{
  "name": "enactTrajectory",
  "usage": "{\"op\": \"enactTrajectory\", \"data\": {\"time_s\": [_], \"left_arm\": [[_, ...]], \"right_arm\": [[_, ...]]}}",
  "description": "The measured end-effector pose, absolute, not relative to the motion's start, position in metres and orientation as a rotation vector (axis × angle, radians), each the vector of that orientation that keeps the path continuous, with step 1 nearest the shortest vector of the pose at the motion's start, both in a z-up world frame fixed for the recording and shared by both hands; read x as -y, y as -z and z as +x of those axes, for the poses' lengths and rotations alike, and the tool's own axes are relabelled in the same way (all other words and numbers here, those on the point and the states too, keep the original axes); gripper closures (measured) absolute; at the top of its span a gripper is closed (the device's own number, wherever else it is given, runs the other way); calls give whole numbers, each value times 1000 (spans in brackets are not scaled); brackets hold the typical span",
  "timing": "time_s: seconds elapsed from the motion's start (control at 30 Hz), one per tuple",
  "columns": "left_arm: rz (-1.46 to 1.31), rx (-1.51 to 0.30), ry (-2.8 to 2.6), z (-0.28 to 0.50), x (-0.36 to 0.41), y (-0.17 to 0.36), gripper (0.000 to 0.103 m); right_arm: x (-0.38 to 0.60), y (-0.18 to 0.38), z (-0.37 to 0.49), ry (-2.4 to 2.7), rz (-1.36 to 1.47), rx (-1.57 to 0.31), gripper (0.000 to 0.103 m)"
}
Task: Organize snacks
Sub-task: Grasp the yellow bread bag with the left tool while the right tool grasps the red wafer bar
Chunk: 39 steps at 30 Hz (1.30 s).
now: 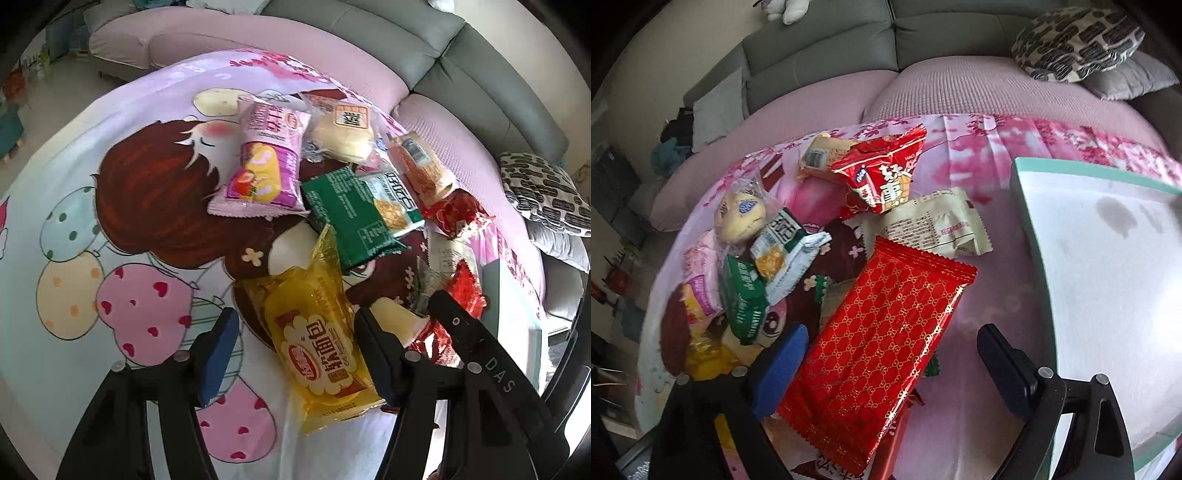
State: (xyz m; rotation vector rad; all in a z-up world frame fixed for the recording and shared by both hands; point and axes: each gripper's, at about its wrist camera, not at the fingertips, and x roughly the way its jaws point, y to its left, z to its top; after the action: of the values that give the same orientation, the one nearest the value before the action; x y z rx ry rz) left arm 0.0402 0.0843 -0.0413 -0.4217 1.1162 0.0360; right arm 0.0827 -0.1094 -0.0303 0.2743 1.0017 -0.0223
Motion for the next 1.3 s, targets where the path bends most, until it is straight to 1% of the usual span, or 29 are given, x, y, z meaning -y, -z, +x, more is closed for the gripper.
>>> {"op": "enactTrajectory", "data": {"time_s": [0.33,0.4,0.47,0.5,0.63,0.83,0.87,0.9,0.93,0.97,1.0,1.3], "left_arm": [[-411,-1126,-14,42,-83,43,37],[-406,-1137,-3,44,-80,45,36],[-403,-1154,9,44,-77,47,33],[-399,-1162,13,45,-76,49,31],[-378,-1166,21,44,-69,50,31],[-361,-1166,34,41,-64,50,31],[-353,-1164,37,42,-61,49,33],[-352,-1162,44,42,-60,48,41],[-359,-1158,59,42,-59,47,51],[-373,-1150,79,42,-58,45,57],[-375,-1142,87,42,-57,44,59],[-379,-1091,34,39,-63,36,61]], "right_arm": [[102,27,75,69,123,-1032,10],[106,26,73,67,122,-1041,14],[109,27,68,51,131,-1048,16],[110,26,67,49,130,-1049,18],[112,27,64,17,153,-1050,28],[122,29,61,-17,238,-1056,28],[125,30,61,-23,259,-1055,28],[126,30,61,-27,272,-1054,28],[127,29,61,-35,285,-1051,28],[127,30,62,-43,293,-1051,28],[127,30,62,-53,303,-1050,28],[122,27,62,-123,364,-1031,30]]}}
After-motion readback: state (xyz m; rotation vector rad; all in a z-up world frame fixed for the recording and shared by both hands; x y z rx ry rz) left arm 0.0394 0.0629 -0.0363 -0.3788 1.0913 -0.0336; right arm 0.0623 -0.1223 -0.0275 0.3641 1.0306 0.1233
